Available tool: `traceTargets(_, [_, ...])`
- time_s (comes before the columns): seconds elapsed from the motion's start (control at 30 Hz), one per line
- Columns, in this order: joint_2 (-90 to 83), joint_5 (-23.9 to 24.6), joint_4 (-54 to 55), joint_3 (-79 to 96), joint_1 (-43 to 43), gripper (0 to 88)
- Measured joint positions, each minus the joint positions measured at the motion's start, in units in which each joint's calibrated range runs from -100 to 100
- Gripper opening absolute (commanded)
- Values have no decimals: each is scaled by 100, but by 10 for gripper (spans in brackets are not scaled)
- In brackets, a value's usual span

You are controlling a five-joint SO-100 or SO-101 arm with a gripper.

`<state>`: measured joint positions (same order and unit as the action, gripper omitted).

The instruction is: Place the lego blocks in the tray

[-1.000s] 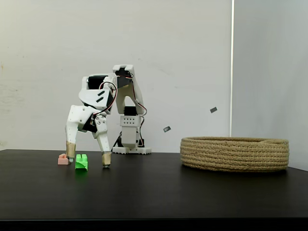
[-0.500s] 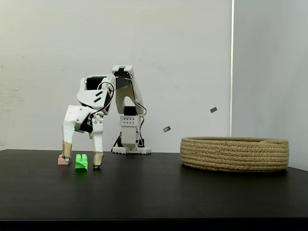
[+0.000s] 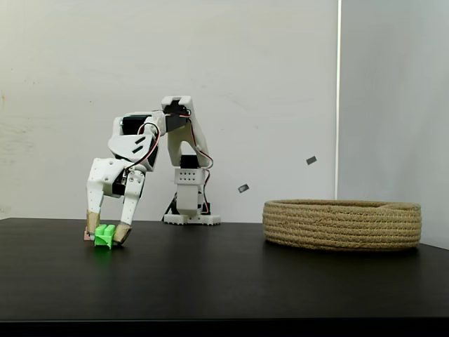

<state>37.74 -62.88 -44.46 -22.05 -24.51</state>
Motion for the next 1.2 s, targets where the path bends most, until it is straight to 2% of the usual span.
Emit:
traceTargets(0.33, [-339, 34, 211, 424, 24, 0])
traceTargets(0.53, [-1450, 215, -49, 1131, 432, 0])
traceTargets(0.9, [-4283, 694, -268, 2483, 2288, 0])
traceTargets(1.2, [-5157, 1358, -32, 3800, 3958, 0])
